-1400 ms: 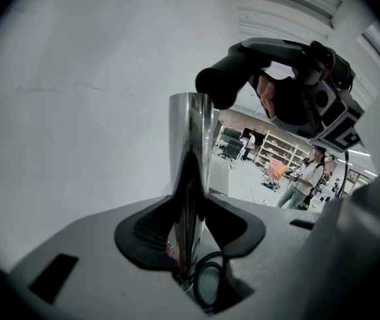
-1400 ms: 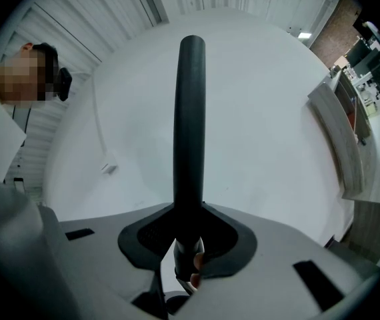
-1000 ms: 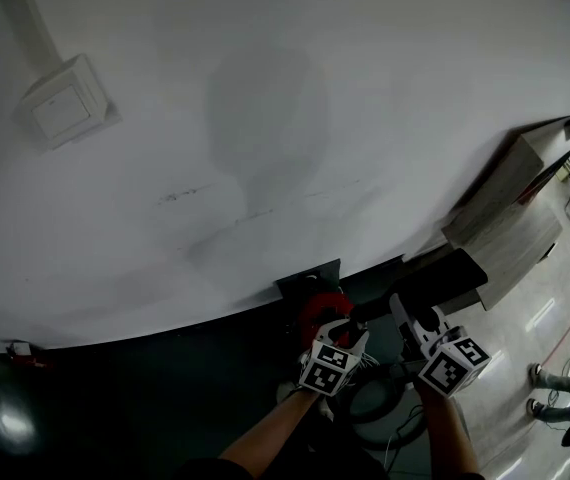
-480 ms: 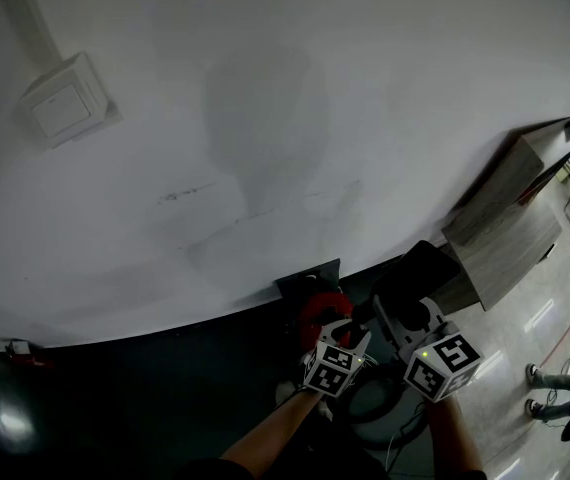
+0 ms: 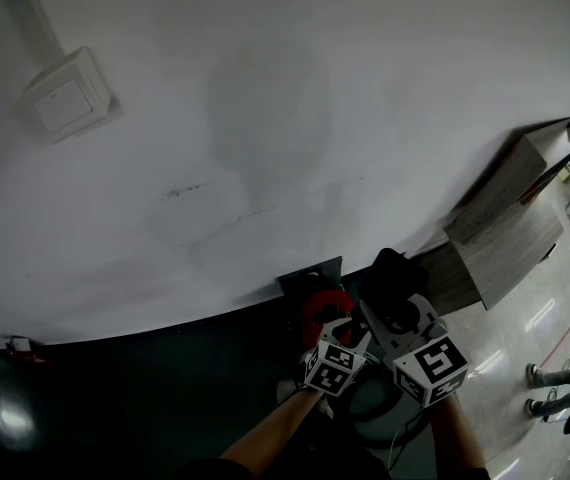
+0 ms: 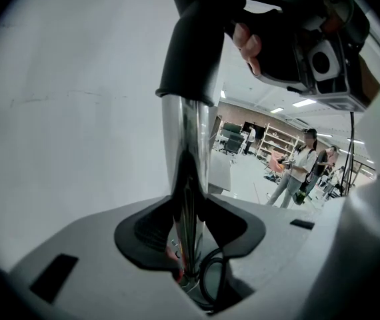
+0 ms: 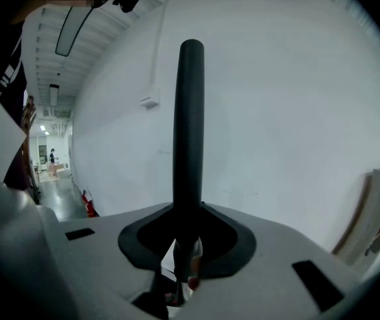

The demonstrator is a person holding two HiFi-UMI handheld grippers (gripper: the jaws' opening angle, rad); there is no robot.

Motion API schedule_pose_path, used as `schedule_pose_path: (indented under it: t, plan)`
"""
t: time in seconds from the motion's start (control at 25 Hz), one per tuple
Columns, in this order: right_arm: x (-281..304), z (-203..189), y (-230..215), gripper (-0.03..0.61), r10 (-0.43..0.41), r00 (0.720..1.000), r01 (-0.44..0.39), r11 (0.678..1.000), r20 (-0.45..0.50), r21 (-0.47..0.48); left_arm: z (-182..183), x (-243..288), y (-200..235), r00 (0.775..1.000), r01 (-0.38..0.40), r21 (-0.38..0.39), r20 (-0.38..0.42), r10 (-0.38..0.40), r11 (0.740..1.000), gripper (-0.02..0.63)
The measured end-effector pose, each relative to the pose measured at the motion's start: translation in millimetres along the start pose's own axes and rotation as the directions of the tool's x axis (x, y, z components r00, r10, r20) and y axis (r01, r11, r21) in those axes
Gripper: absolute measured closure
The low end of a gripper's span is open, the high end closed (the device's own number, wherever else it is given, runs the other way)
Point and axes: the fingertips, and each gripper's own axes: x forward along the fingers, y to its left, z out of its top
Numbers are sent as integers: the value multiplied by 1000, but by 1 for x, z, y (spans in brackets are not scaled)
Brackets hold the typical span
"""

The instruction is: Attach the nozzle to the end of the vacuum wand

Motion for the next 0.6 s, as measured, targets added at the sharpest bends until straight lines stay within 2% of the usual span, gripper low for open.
schedule_pose_path:
  t: [0.16, 0.24, 0.44, 0.6]
  plan:
    - [2, 4, 12, 486, 12, 999, -17, 993, -49, -115, 1, 0, -2, 1000, 2, 5, 2, -2, 1000, 463]
    - [4, 0, 16, 486, 32, 998, -39, 990, -57, -136, 1, 0, -1, 1000, 2, 3, 1, -2, 1000, 463]
    - [8, 0, 5, 486, 48, 998, -49, 998, -30, -31, 1, 1, -1, 1000, 4, 5, 1, -4, 1000, 463]
    - [9, -3, -18, 486, 56, 998, -55, 986, -7, 159, -1, -1, 0, 1000, 3, 4, -4, -3, 1000, 463]
